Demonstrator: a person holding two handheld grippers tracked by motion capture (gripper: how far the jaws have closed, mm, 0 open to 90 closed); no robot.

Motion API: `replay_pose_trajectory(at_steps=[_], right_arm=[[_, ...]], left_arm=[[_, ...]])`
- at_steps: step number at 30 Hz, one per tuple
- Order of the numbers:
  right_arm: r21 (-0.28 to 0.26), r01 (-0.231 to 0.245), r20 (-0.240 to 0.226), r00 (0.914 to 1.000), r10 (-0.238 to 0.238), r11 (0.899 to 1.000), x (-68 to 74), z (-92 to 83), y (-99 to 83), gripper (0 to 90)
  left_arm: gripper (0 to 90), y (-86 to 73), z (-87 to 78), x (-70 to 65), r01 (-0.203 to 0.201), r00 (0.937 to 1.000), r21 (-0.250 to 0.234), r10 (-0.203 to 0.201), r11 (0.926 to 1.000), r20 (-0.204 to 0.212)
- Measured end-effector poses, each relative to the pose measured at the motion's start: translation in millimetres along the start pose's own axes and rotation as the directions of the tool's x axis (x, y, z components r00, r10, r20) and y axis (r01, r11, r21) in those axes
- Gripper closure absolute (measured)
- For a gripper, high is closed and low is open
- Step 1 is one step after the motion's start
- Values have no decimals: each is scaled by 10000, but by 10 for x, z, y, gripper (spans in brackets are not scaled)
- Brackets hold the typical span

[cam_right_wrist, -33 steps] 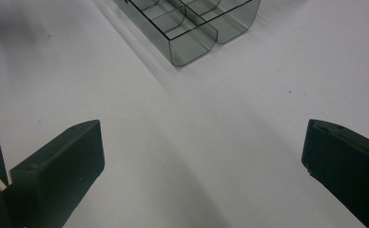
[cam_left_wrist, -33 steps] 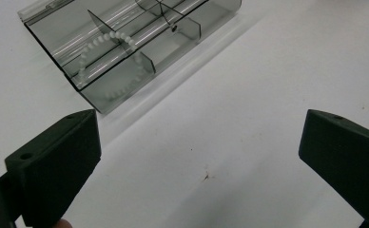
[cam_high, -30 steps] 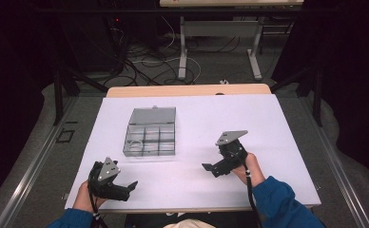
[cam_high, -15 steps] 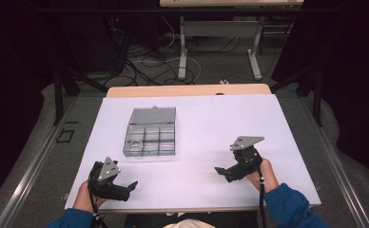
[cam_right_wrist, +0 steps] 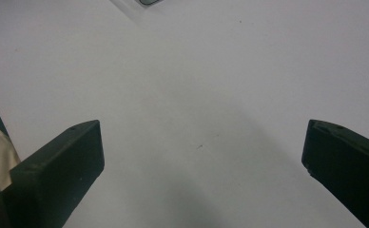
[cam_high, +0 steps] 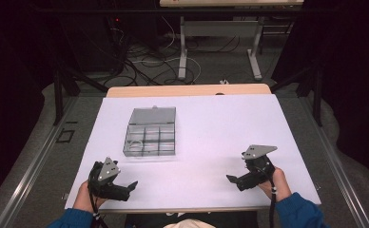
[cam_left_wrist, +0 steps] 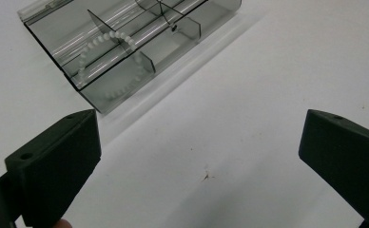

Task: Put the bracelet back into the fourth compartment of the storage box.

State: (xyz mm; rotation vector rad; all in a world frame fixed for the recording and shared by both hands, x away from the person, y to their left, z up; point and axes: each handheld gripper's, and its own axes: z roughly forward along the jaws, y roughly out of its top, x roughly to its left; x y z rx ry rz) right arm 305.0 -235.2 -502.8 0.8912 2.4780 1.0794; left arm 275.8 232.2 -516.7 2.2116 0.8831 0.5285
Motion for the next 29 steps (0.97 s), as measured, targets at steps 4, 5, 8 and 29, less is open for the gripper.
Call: replay_pose_trajectory(at_steps=[4,5,8,29], right_arm=[[-147,-141,133,9998,143,9998,-5,-51,-74,0],[-77,-190,117,9997,191,9998,-7,-67,-92,0],[-24,-305,193,9993,305,9995,-15,-112,-153,0],[-289,-717,357,9967,727,9970,-33,-314,-413,0]], left_arm=[[4,0,2,-5,26,10000,-15,-26,10000,3],[4,0,2,-4,26,10000,-17,-26,10000,3],[4,0,3,-3,27,10000,-8,-27,10000,5],[4,2,10,2,-108,9999,3,108,9999,-113]])
